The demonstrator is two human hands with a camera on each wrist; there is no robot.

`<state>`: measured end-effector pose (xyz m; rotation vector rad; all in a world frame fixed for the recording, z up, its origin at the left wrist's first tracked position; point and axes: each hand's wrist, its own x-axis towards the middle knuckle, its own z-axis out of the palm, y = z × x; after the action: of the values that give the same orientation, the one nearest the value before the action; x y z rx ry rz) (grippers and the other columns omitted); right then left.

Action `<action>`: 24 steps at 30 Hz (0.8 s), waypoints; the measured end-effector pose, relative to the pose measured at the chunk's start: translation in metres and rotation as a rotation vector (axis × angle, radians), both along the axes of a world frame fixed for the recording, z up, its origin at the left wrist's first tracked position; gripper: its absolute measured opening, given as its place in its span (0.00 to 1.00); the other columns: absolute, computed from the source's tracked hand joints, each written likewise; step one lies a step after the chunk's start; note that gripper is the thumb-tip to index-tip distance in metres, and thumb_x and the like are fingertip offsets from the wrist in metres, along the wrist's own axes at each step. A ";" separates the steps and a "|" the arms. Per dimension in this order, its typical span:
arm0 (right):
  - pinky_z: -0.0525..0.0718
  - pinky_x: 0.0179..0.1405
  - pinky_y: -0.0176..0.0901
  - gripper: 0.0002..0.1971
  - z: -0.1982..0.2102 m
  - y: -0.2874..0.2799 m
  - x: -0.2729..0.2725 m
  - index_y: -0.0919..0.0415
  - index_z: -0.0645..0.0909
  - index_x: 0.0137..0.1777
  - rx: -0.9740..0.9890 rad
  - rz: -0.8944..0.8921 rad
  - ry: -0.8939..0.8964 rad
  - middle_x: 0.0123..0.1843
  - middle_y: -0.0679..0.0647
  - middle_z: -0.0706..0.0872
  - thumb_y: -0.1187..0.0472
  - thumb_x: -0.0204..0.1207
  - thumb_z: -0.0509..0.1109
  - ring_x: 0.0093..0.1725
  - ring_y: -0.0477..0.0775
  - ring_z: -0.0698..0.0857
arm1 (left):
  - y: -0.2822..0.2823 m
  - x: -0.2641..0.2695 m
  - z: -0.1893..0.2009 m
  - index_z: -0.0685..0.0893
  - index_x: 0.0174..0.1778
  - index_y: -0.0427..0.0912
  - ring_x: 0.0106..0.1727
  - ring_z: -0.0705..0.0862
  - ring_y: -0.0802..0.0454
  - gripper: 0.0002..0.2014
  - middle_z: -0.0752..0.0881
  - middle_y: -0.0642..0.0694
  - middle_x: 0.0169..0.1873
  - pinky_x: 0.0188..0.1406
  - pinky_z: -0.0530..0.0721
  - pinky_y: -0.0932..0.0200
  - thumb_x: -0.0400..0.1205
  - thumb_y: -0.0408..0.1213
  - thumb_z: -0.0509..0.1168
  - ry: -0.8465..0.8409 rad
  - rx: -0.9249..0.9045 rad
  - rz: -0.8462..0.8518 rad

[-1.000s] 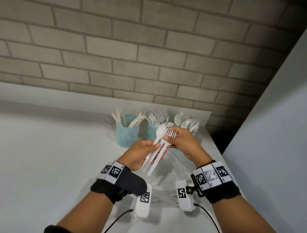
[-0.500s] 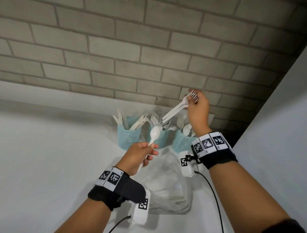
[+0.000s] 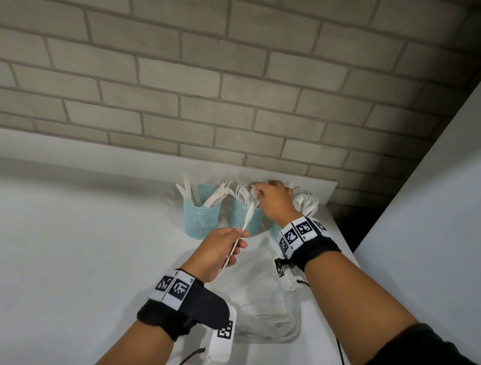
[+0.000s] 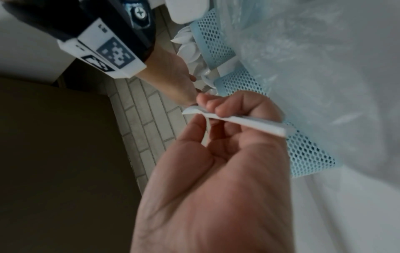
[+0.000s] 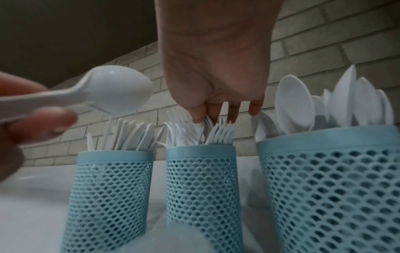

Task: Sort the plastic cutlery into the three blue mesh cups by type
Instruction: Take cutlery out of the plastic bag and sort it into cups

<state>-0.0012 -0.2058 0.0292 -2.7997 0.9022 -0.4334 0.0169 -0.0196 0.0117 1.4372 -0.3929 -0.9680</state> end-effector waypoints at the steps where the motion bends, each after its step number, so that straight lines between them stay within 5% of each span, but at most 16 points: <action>1: 0.58 0.71 0.55 0.20 0.002 0.003 -0.001 0.44 0.73 0.73 -0.014 0.015 0.032 0.73 0.58 0.75 0.59 0.85 0.52 0.78 0.57 0.63 | 0.000 -0.002 0.000 0.85 0.53 0.38 0.31 0.73 0.57 0.12 0.79 0.48 0.32 0.29 0.71 0.66 0.86 0.38 0.57 -0.004 -0.007 0.003; 6: 0.61 0.69 0.56 0.23 0.009 0.011 -0.003 0.46 0.62 0.78 -0.094 0.095 0.066 0.73 0.51 0.77 0.61 0.84 0.52 0.76 0.60 0.63 | 0.001 -0.004 0.000 0.84 0.55 0.35 0.31 0.72 0.57 0.12 0.78 0.47 0.33 0.28 0.70 0.66 0.86 0.37 0.58 -0.022 -0.024 0.003; 11: 0.59 0.62 0.52 0.18 0.009 0.017 -0.007 0.38 0.74 0.71 -0.091 0.114 -0.022 0.65 0.46 0.84 0.53 0.85 0.51 0.72 0.54 0.68 | 0.001 -0.006 0.000 0.83 0.54 0.35 0.31 0.72 0.57 0.11 0.78 0.47 0.33 0.28 0.70 0.66 0.85 0.36 0.58 -0.032 -0.027 -0.001; 16: 0.58 0.68 0.54 0.20 0.021 0.021 -0.013 0.49 0.77 0.68 0.003 0.104 0.062 0.71 0.50 0.78 0.51 0.86 0.46 0.75 0.58 0.62 | 0.000 -0.007 0.001 0.83 0.55 0.36 0.33 0.74 0.57 0.10 0.80 0.47 0.35 0.30 0.73 0.66 0.86 0.35 0.58 -0.078 -0.037 0.002; 18: 0.63 0.58 0.49 0.18 0.026 0.028 -0.019 0.53 0.82 0.57 0.038 0.131 -0.131 0.56 0.50 0.84 0.52 0.86 0.49 0.64 0.57 0.70 | -0.001 -0.006 0.000 0.82 0.56 0.35 0.33 0.76 0.57 0.10 0.80 0.47 0.35 0.30 0.74 0.66 0.86 0.35 0.58 -0.077 -0.058 0.012; 21: 0.72 0.39 0.43 0.19 0.035 0.036 -0.032 0.61 0.84 0.44 0.341 0.156 -0.430 0.35 0.58 0.84 0.49 0.84 0.57 0.36 0.51 0.75 | -0.003 -0.007 0.001 0.82 0.55 0.37 0.33 0.80 0.56 0.09 0.82 0.46 0.36 0.31 0.75 0.65 0.86 0.35 0.58 -0.071 -0.091 0.018; 24: 0.73 0.32 0.36 0.22 0.046 0.042 -0.049 0.62 0.86 0.52 0.538 0.181 -0.221 0.38 0.56 0.84 0.44 0.81 0.61 0.29 0.46 0.76 | -0.006 -0.010 0.001 0.82 0.55 0.39 0.33 0.81 0.57 0.09 0.83 0.46 0.36 0.32 0.77 0.66 0.86 0.36 0.58 -0.072 -0.119 0.019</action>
<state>-0.0502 -0.1633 0.0752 -2.2628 0.5991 -0.3919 0.0066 -0.0256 0.0128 1.3676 -0.4813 -0.8652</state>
